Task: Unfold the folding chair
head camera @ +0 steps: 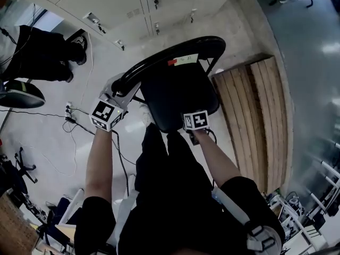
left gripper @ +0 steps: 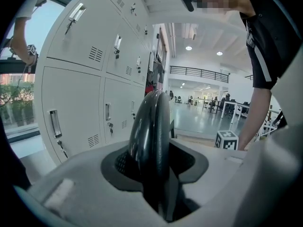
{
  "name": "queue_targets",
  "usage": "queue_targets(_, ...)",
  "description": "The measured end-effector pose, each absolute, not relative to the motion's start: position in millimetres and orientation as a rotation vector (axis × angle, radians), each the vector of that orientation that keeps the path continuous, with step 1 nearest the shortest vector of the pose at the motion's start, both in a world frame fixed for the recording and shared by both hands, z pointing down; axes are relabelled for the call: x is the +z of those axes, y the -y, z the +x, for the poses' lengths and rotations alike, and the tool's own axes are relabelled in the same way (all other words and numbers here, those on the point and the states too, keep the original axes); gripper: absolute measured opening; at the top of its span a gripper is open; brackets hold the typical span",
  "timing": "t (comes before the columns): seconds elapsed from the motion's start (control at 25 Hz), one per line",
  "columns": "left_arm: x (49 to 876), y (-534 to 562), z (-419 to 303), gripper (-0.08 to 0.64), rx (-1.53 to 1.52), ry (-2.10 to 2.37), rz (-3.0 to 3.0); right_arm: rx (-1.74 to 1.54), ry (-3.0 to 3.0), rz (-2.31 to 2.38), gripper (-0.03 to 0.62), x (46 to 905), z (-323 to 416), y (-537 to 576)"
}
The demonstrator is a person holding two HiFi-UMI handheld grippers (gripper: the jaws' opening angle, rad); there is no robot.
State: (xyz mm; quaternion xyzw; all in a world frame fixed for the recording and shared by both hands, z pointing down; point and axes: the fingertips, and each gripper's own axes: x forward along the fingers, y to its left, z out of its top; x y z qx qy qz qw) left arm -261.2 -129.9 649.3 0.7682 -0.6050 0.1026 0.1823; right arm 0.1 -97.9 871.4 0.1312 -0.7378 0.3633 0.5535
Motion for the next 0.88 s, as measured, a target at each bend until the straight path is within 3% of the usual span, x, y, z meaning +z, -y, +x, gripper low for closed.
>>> queue_targets(0.36, 663.7, 142.2, -294.1, 0.153, 0.252, 1.661, 2.199, 0.612, 1.573, 0.291, 0.048, 954.4, -18.5, 67.5)
queue_targets(0.44, 668.2, 145.5, -301.9, 0.154, 0.244, 1.649, 2.203, 0.616, 1.542, 0.312, 0.017, 964.3, -16.9, 68.1)
queue_targets(0.88, 702.9, 167.2, -336.8, 0.160, 0.196, 1.546, 2.204, 0.654, 1.486, 0.308, 0.015, 1008.1, -16.0, 52.6)
